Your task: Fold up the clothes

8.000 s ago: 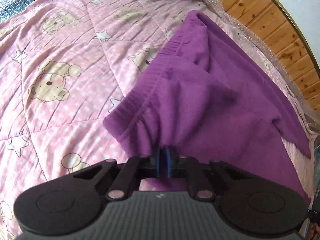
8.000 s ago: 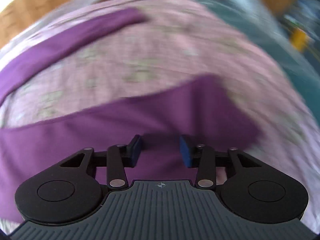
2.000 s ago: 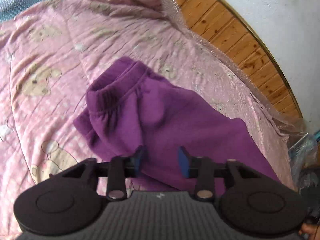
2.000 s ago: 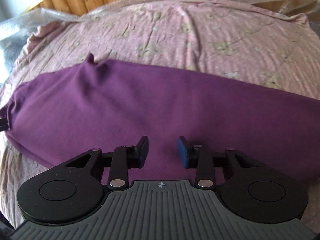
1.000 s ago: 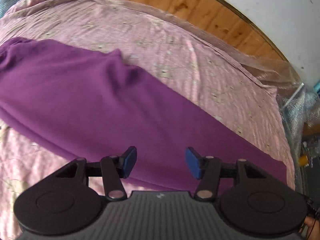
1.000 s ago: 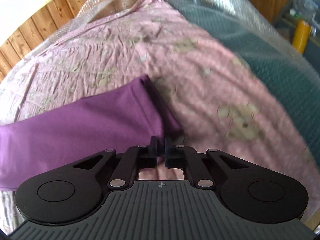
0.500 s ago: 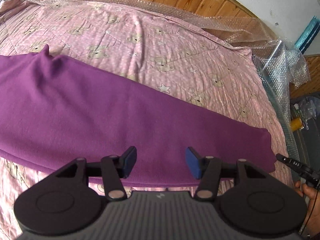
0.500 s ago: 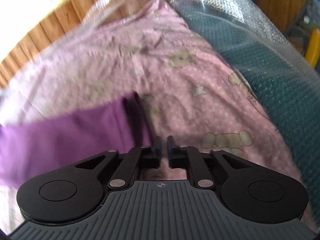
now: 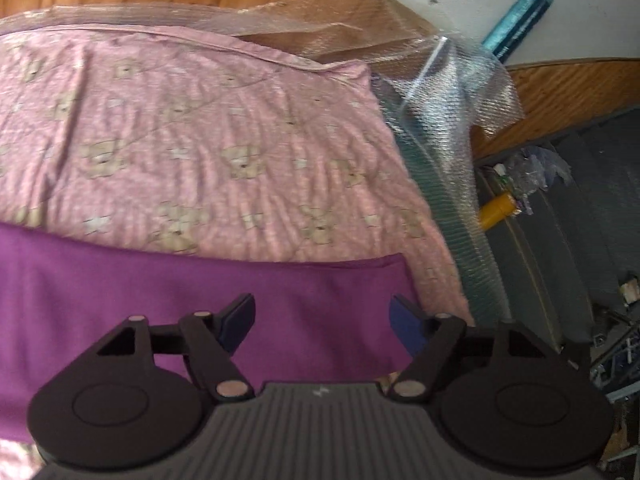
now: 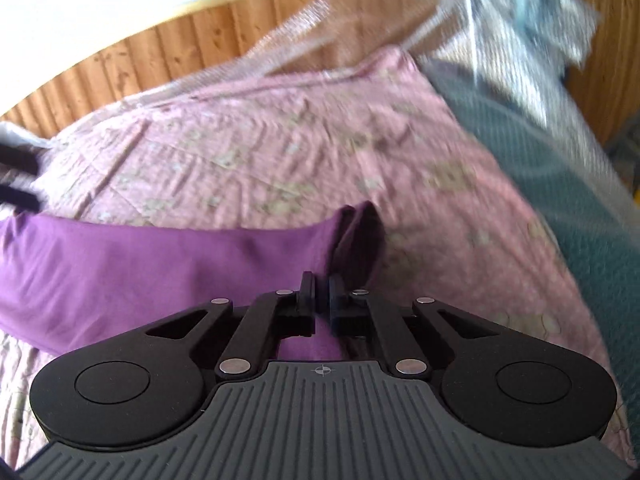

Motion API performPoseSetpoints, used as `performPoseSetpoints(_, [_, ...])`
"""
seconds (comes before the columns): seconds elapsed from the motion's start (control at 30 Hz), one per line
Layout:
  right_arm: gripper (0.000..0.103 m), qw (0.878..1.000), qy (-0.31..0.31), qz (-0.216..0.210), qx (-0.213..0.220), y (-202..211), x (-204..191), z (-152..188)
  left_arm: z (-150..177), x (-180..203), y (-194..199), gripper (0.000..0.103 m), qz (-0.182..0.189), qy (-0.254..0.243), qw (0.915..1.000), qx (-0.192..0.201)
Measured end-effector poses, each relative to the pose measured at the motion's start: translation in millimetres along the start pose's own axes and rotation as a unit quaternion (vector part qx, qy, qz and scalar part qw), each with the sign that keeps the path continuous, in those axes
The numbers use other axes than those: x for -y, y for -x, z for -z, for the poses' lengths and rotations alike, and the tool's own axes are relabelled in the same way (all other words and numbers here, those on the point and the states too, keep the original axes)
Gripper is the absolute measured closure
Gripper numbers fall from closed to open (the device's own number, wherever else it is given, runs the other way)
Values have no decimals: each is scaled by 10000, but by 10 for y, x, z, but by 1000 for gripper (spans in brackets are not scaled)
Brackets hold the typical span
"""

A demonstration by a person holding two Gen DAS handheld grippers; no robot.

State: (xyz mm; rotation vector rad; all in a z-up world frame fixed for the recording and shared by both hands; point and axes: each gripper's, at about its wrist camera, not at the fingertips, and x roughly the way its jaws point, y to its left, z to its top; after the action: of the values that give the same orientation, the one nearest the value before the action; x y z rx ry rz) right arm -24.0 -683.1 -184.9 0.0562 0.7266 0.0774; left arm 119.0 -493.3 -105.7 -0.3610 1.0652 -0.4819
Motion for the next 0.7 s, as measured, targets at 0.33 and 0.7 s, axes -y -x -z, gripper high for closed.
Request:
performPoseSetpoints(0.33, [100, 9917, 1166, -358, 394, 157, -843, 62, -66, 201, -1076, 94, 112, -502, 9939, -978])
performPoseSetpoints(0.7, [85, 9892, -712, -1241, 325, 158, -422, -69, 72, -1227, -343, 86, -774, 1097, 9906, -250])
